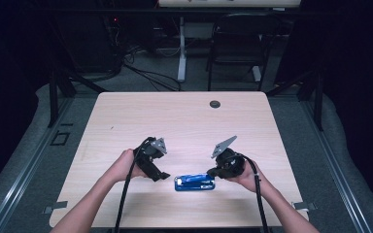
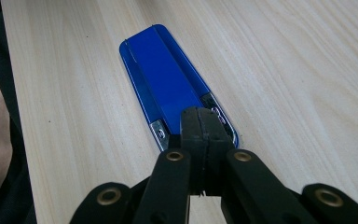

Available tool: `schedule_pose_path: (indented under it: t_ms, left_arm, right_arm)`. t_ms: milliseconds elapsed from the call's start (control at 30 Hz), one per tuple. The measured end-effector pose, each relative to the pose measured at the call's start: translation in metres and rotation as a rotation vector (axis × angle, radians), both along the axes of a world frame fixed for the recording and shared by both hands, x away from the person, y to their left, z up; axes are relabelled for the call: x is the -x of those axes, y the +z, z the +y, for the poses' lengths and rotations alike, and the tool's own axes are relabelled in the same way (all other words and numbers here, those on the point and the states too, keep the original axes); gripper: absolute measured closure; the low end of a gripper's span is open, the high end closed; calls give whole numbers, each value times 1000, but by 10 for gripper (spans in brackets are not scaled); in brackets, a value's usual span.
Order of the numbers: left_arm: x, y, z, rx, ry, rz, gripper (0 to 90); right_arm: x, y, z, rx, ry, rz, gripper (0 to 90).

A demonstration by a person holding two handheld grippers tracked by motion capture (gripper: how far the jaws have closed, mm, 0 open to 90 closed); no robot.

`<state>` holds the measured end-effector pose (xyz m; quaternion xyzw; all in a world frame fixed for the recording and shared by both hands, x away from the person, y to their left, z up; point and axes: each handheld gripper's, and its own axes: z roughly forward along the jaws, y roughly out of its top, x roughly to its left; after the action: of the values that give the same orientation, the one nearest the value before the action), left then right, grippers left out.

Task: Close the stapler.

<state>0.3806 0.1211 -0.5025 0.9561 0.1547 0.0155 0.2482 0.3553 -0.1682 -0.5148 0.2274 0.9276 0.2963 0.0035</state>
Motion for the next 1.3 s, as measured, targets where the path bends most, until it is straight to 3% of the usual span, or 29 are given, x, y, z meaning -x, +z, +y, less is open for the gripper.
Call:
schedule_pose_path:
  t_ms: [200, 333, 367, 500, 800, 1100, 1300]
  left_arm:
    - [0, -1, 4, -2, 12, -2, 150]
    - [-2, -3, 7, -3, 27, -2, 145]
    - [-2, -3, 8, -3, 30, -2, 144]
    - [-3, -2, 12, 9, 59, -17, 125]
    - [2, -3, 34, 12, 146, -40, 63]
    - [4, -8, 56, 2, 235, -44, 15]
    - [3, -12, 72, -7, 293, -52, 1]
  right_arm:
    - [0, -2, 1, 15, 12, 2, 900]
    - [0, -1, 0, 2, 3, 9, 900]
    - [-1, 0, -2, -21, -6, 17, 889]
    - [-3, 9, -13, -44, -71, -8, 744]
    - [-6, 20, -30, -9, -168, -84, 340]
    - [0, 24, -61, -1, -282, -106, 165]
    - [3, 21, -85, 37, -366, -118, 132]
